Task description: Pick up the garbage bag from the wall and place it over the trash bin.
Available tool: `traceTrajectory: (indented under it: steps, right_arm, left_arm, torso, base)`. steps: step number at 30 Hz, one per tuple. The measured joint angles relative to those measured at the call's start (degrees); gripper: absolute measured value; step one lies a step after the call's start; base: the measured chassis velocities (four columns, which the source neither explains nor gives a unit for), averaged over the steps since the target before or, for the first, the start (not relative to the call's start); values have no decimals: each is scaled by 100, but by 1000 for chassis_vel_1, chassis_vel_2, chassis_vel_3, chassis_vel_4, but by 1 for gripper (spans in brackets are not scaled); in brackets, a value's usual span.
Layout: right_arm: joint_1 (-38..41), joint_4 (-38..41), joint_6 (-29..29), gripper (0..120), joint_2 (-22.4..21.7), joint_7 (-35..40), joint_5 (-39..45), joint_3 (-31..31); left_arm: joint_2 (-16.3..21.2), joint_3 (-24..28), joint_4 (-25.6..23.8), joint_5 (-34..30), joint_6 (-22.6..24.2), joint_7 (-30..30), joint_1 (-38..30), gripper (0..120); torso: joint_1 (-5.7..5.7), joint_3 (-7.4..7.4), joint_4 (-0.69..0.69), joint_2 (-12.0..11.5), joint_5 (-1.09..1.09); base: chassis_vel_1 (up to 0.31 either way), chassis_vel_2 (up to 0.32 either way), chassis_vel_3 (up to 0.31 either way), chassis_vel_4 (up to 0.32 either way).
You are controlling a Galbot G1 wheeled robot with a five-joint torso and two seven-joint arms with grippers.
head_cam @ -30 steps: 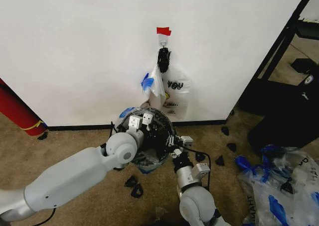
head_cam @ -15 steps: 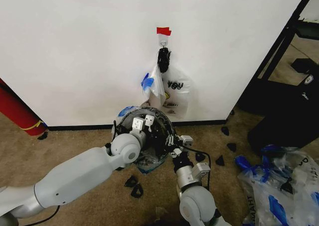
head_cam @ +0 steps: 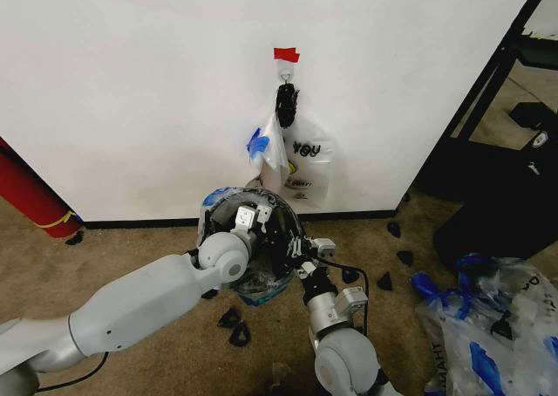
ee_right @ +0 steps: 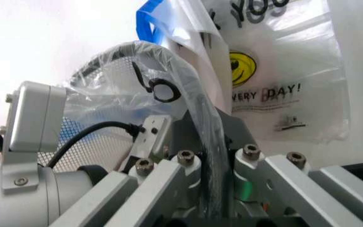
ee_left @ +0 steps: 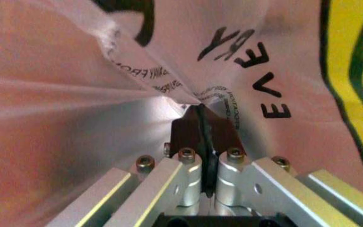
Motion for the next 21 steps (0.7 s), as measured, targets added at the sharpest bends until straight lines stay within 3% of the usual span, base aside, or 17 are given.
traceTrajectory:
  steps: [8, 15, 21]
  right_arm:
    - [35, -53, 1, 1, 9, 14, 34, 38]
    - [136, -248, 87, 1, -15, 24, -73, 138]
    - [142, -290, 172, 1, -19, -23, -263, 157]
  left_arm:
    - [232, 41, -419, 260, 123, 15, 33, 0]
    - [445, -66, -1027, -62, 256, -29, 74, 0]
    - [577, -70, -1395, -522, 679, -41, -68, 0]
  torso:
    - [0, 0, 0, 0, 0]
    - [0, 0, 1, 0, 0]
    - [0, 0, 0, 0, 1]
  base:
    - [0, 0, 0, 0]
    - [0, 0, 0, 0]
    - [0, 0, 0, 0]
